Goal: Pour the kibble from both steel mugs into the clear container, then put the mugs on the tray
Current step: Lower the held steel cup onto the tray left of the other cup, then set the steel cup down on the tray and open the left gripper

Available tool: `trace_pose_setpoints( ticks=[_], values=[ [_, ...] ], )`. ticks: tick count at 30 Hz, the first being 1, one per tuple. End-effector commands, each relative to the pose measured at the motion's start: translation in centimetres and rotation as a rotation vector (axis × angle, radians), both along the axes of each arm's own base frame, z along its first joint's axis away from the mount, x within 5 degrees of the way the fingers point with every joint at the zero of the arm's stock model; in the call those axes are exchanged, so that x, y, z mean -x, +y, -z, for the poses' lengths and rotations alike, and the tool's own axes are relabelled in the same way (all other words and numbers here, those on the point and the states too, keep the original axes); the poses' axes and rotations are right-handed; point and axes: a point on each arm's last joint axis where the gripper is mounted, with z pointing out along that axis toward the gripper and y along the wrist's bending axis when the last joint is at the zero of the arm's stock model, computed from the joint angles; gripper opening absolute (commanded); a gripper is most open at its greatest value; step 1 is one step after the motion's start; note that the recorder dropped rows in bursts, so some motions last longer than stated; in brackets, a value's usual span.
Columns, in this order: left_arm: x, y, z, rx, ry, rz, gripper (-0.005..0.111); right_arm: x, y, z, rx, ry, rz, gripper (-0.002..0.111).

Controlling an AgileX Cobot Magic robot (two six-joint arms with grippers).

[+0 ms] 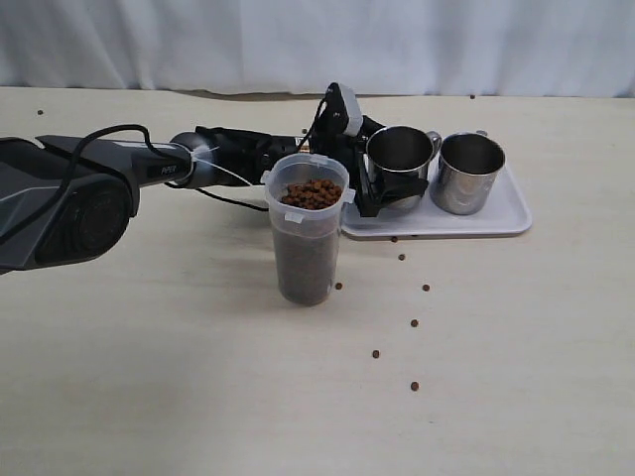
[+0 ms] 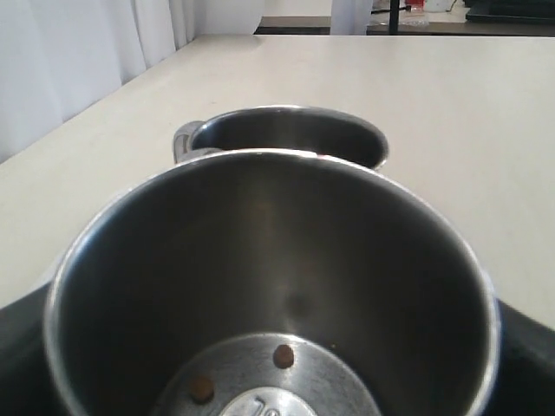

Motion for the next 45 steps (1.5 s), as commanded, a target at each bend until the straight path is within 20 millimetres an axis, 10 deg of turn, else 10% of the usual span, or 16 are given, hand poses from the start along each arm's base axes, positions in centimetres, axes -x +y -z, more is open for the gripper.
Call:
trace_pose_setpoints(
  ticks=[1,26,37,45],
  values=[
    [0.0,-0.2,-0.7,0.025,-0.012,0.01,0.0,0.0,0.0,0.1,-0.005,0.003,0.005,0.005],
    [0.2,-0.1,0.5,0.001,-0.002,0.019,0.001,0.0,0.0,0.1,-0.005,0.003,0.005,0.005],
    [0.4,-0.2,0.3,0.018,-0.002,0.042,0.052,0.0,0.0,0.1,-0.005,0.003,0.005,0.005],
    [0.5,0.0,0.1,0.041,-0.003,0.072,0.052,0.0,0.0,0.1,-0.005,0.003,0.005,0.005]
  ],
)
